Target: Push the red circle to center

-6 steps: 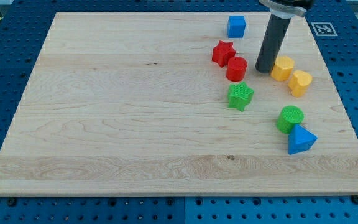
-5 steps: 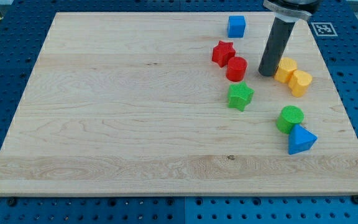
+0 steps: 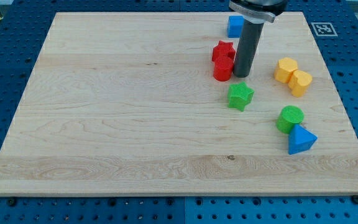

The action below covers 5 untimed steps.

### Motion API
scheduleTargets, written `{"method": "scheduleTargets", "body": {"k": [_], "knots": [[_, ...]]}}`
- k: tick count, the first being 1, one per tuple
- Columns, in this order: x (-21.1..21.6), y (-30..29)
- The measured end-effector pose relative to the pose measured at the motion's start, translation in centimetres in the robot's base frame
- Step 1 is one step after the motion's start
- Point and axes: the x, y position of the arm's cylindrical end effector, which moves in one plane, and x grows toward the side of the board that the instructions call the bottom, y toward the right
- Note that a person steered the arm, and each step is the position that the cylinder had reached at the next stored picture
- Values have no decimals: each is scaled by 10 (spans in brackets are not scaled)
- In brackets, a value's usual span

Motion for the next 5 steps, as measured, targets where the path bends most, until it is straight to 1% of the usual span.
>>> {"method": "scheduleTargets", "body": {"k": [2,4,5], "knots": [[0,-10],[0,-81],[-4,-91]]}}
